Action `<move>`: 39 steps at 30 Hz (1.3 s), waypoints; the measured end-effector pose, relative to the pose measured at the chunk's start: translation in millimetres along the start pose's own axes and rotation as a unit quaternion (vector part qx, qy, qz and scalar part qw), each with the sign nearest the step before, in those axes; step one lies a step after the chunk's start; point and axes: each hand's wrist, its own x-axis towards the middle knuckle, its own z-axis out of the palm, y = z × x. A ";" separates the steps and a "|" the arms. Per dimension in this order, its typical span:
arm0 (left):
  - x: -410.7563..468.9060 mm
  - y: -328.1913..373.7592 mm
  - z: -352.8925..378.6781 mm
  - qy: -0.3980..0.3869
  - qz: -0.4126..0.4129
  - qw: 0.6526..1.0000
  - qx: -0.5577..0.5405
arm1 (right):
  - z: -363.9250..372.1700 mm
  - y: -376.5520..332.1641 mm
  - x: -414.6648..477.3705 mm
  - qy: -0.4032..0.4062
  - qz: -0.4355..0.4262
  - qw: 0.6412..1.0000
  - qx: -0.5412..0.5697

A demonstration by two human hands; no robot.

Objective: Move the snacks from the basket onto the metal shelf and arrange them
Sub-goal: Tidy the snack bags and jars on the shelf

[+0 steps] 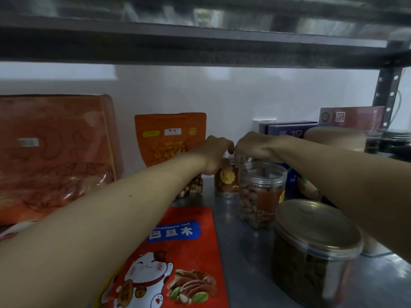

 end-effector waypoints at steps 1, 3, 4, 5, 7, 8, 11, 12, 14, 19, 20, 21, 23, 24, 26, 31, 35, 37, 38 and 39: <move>0.8 0.7 3.4 0.008 0.000 1.000 -0.007 | -0.4 0.6 -1.6 -0.001 -0.001 1.000 -0.005; 1.9 2.2 8.3 0.023 0.003 1.000 -0.020 | -1.4 2.2 -4.4 -0.007 -0.007 1.000 -0.020; 1.7 2.1 8.6 0.024 0.003 0.999 -0.024 | -2.2 3.6 -4.8 -0.012 -0.012 1.000 -0.020; 0.8 1.3 7.8 0.020 0.003 1.000 -0.023 | -2.6 5.2 -4.8 -0.017 -0.014 1.000 -0.008; 0.4 -4.0 5.4 0.006 0.003 1.000 -0.017 | -3.5 8.1 -5.5 -0.022 -0.008 0.999 0.044; 0.3 -7.2 5.2 0.002 0.005 1.000 -0.016 | -3.4 9.2 -6.1 -0.022 -0.006 0.998 0.065; -2.2 -12.0 9.5 0.006 0.010 1.000 -0.011 | -2.6 11.1 -7.4 -0.025 -0.019 0.997 0.074; -3.0 -12.0 11.0 0.008 0.012 1.000 -0.014 | -3.1 12.0 -7.9 -0.028 -0.026 0.997 0.073; -5.3 -9.6 11.6 0.008 0.010 1.000 -0.025 | -4.7 13.7 -8.5 -0.035 -0.035 0.996 0.075; -5.9 -8.1 9.0 0.022 0.005 0.999 -0.034 | -5.5 13.8 -9.2 -0.046 -0.055 0.996 0.055; -5.8 -8.6 9.2 0.025 0.003 0.999 -0.031 | -4.7 13.2 -9.1 -0.045 -0.060 0.996 0.050; -5.4 -9.7 10.0 0.027 0.001 0.999 -0.027 | -3.9 12.3 -8.8 -0.044 -0.062 0.996 0.047; -4.7 -11.2 11.1 0.030 -0.002 0.999 -0.025 | -2.1 11.3 -8.1 -0.040 -0.064 0.996 0.044; -4.5 -11.4 11.2 0.030 -0.003 0.999 -0.023 | -1.4 11.0 -7.8 -0.038 -0.065 0.996 0.042; -3.5 -12.4 11.4 0.034 -0.001 0.999 -0.015 | -0.3 11.1 -7.4 -0.032 -0.065 0.996 0.041; -2.6 -10.5 12.1 0.043 -0.005 0.999 0.008 | 2.3 9.6 -9.2 -0.022 -0.066 0.997 0.024; -2.4 -4.8 11.6 0.050 -0.011 0.998 0.024 | -0.1 6.3 -11.7 -0.007 -0.065 0.998 0.018; -2.6 -3.0 10.4 0.049 -0.011 0.998 0.024 | -0.4 6.4 -12.7 0.001 -0.066 0.998 0.016; -2.7 -2.3 9.7 0.050 -0.010 0.998 0.024 | 0.1 6.4 -13.1 0.002 -0.065 0.998 0.013; -2.8 -1.6 9.3 0.051 -0.008 0.998 0.023 | 1.1 6.5 -13.2 0.002 -0.063 0.998 0.008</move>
